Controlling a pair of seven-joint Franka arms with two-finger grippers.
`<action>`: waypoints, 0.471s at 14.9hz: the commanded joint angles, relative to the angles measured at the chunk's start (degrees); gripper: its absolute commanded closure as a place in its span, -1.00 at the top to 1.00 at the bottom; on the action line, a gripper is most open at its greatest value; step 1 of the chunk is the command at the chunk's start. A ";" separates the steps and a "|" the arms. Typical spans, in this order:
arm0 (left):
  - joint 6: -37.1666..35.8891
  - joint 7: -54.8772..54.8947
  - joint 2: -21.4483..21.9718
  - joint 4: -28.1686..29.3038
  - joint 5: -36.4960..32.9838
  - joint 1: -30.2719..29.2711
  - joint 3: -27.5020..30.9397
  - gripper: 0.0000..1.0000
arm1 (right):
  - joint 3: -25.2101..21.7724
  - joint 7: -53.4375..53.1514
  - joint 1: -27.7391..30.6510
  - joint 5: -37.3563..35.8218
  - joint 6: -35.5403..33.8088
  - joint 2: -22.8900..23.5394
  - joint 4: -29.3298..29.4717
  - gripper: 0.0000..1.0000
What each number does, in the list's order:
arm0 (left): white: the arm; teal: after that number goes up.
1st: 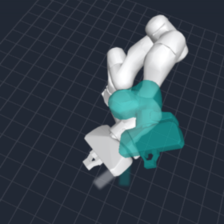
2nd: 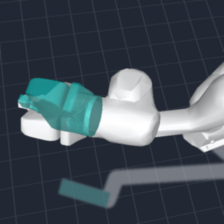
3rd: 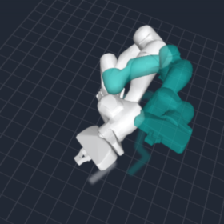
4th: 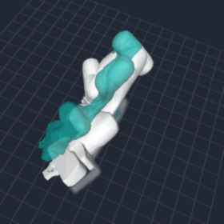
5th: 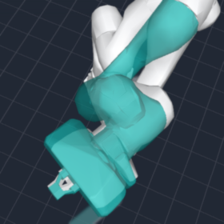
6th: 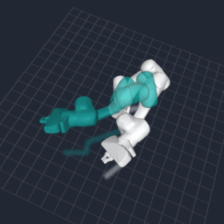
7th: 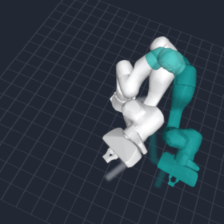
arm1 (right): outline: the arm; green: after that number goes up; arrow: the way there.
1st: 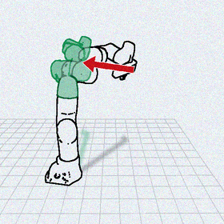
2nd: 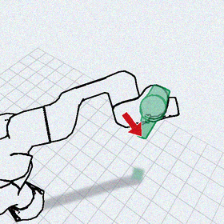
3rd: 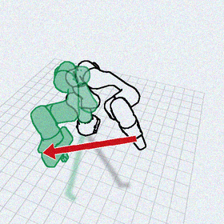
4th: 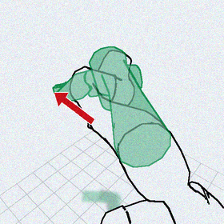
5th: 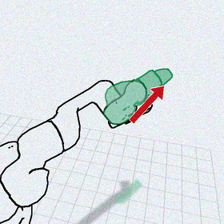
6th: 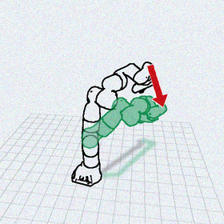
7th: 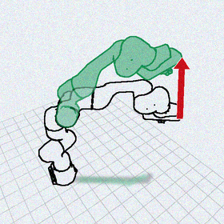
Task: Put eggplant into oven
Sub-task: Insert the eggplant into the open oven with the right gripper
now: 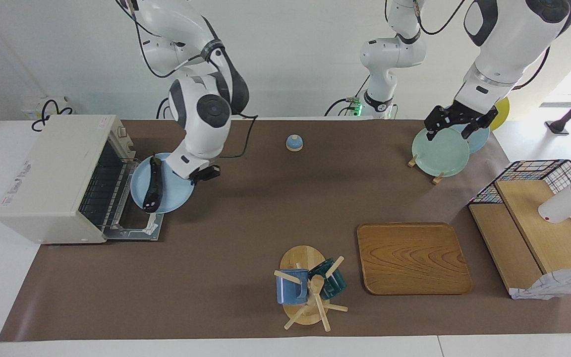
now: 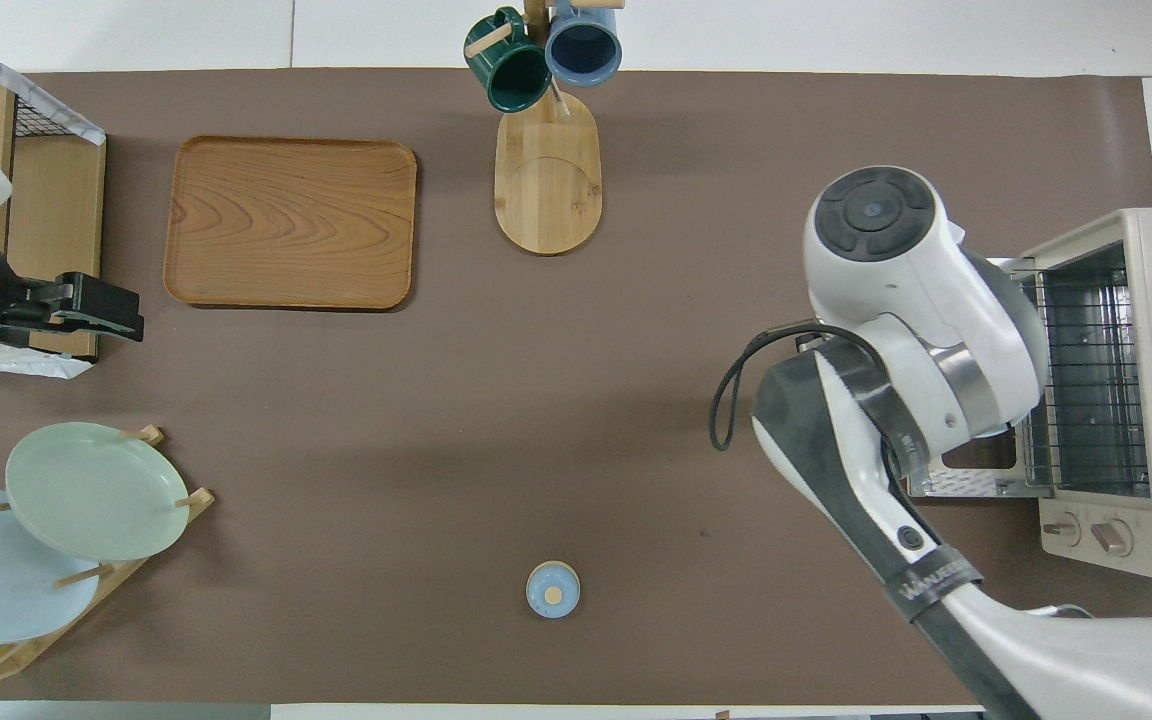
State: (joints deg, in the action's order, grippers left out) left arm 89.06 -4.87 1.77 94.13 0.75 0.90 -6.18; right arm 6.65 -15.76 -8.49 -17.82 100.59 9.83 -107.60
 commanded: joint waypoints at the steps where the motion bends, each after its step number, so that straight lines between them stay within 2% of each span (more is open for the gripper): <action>1: -1.17 1.53 -0.10 -0.87 -0.40 -1.07 -0.33 1.00 | 0.73 6.16 5.92 -0.99 1.98 -2.62 -4.89 -1.00; 3: -0.90 1.97 -0.10 -0.87 -0.84 -0.99 -0.33 1.00 | 0.73 10.90 9.62 -1.08 3.55 -4.38 -7.27 -1.00; 7: -0.47 4.07 -0.02 -0.70 -0.93 -1.16 -0.24 1.00 | 0.73 19.36 15.95 -1.87 8.99 -4.73 -10.25 -1.00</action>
State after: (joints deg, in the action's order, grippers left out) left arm 89.06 -2.92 1.77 94.12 0.75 0.44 -6.08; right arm 6.59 0.42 4.60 -18.20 105.98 7.01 -113.89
